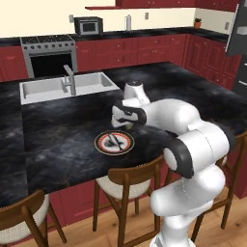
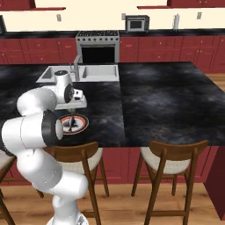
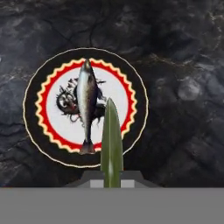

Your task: Take the lemon wedge from the fridge and place it on the plate with fish on the dining counter.

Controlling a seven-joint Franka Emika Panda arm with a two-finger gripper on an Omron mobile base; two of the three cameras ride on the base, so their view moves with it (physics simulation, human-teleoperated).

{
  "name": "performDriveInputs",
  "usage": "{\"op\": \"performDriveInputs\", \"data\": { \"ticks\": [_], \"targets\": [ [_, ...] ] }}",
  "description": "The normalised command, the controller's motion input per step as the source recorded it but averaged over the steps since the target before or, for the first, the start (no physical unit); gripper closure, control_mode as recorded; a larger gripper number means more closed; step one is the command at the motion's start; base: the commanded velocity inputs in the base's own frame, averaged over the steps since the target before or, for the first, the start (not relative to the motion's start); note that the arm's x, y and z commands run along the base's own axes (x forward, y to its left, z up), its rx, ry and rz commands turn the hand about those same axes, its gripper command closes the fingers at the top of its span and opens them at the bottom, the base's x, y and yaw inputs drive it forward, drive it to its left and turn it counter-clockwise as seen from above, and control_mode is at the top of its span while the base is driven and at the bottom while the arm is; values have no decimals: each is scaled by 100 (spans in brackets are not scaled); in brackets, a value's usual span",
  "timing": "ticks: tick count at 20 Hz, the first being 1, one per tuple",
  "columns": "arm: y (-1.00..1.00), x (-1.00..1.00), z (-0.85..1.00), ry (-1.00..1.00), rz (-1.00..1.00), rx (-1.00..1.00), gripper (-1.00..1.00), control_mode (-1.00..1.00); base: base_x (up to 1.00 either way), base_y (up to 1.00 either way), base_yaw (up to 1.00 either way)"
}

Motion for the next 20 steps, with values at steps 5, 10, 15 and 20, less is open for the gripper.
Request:
{"op": "performDriveInputs", "data": {
  "ticks": [5, 10, 15, 20],
  "targets": [
    [13, 100, -56, 6, 23, 0, 100, -100, 0, 0, 0],
    [26, 51, -31, 5, 17, 0, 100, -100, 0, 0, 0],
    [20, 8, -53, 1, 9, 0, 100, -100, 0, 0, 0],
    [7, -8, -48, 4, 5, -2, 100, -100, 0, 0, 0]
  ]
}}
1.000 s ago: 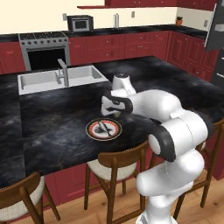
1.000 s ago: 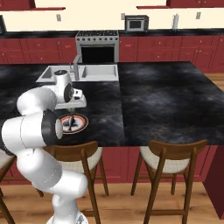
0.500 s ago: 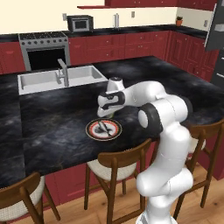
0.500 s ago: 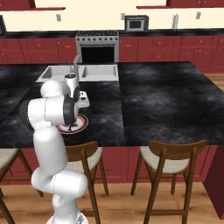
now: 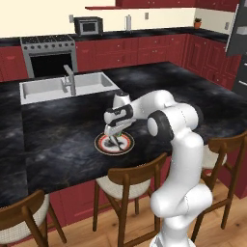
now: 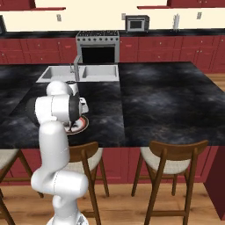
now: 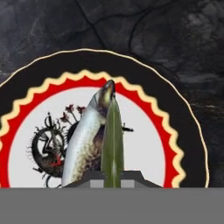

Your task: Take the lemon wedge from the fridge and place it on the plate with fish on the dining counter.

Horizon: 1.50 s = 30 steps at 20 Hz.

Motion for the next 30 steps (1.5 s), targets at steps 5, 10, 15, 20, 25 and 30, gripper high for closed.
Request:
{"op": "performDriveInputs", "data": {
  "ticks": [5, 10, 15, 20, 25, 30],
  "targets": [
    [0, -12, -8, 1, 1, 0, 100, -100, 0, 0, 0],
    [-35, 0, 0, -3, 0, 0, 100, -100, 0, 0, 0],
    [0, 0, -14, 0, 0, 0, 100, -100, 0, 0, 0],
    [0, 1, -2, 0, 0, 0, -100, -100, 0, 0, 0],
    [0, -45, 55, -3, -3, 0, -100, -100, 0, 0, 0],
    [3, -99, 51, -10, -12, 2, -100, -100, 0, 0, 0]
  ]
}}
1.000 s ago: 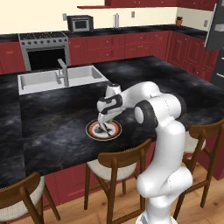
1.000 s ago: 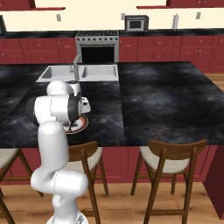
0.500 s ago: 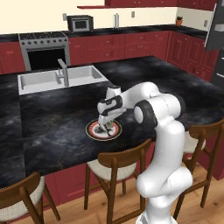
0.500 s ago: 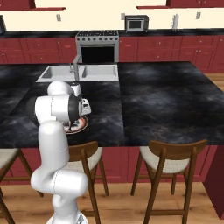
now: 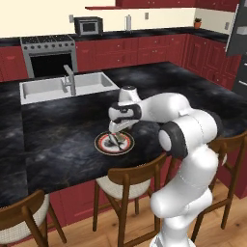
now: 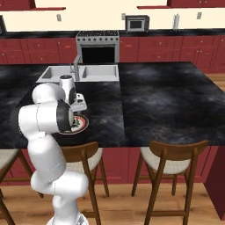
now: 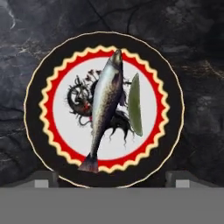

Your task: Take the lemon wedge from the fridge and place it on the plate with fish on the dining counter.

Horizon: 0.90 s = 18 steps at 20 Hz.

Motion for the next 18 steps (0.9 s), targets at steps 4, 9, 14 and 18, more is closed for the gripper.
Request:
{"op": "performDriveInputs", "data": {
  "ticks": [4, 9, 14, 18],
  "targets": [
    [42, -100, -18, -39, -17, -2, -100, -100, 0, 0, 0],
    [61, -100, -1, -100, -5, -21, -100, -100, 0, 0, 0],
    [52, -100, 22, -100, 0, -25, -100, -100, 0, 0, 0],
    [40, -100, 62, -61, 0, -7, -100, -100, 0, 0, 0]
  ]
}}
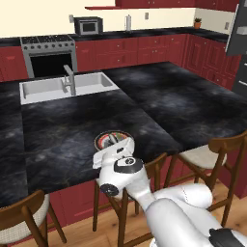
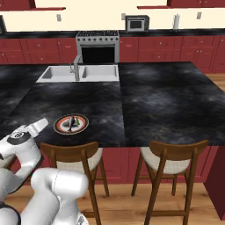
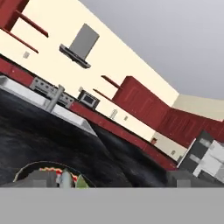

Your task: Take the lemon wedge from the fridge and place it on the plate with fish on the dining counter.

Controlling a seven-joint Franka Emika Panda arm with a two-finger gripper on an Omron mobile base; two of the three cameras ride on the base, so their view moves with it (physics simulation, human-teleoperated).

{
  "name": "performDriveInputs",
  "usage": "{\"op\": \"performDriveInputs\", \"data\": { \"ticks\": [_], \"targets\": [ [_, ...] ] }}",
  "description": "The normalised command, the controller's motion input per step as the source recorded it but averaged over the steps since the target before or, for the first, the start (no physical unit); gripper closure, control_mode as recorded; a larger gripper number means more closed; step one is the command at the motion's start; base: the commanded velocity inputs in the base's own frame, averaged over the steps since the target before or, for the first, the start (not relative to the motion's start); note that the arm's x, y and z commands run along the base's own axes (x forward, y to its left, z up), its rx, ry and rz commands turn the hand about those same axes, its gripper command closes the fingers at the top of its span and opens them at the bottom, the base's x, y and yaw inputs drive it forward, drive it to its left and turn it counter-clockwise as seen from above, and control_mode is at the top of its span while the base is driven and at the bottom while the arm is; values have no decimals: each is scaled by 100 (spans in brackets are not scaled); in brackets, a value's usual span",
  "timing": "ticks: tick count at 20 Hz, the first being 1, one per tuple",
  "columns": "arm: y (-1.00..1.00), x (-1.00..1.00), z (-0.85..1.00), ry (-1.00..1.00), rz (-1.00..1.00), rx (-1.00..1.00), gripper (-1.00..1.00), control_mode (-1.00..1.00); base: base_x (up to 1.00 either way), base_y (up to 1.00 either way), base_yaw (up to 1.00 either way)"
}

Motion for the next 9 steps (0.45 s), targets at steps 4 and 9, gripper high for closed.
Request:
{"op": "performDriveInputs", "data": {
  "ticks": [4, 9],
  "targets": [
    [46, -100, 84, 30, 5, 0, -100, -100, 0, 0, 0],
    [50, -83, 100, 52, 8, 0, -100, -100, 0, 0, 0]
  ]
}}
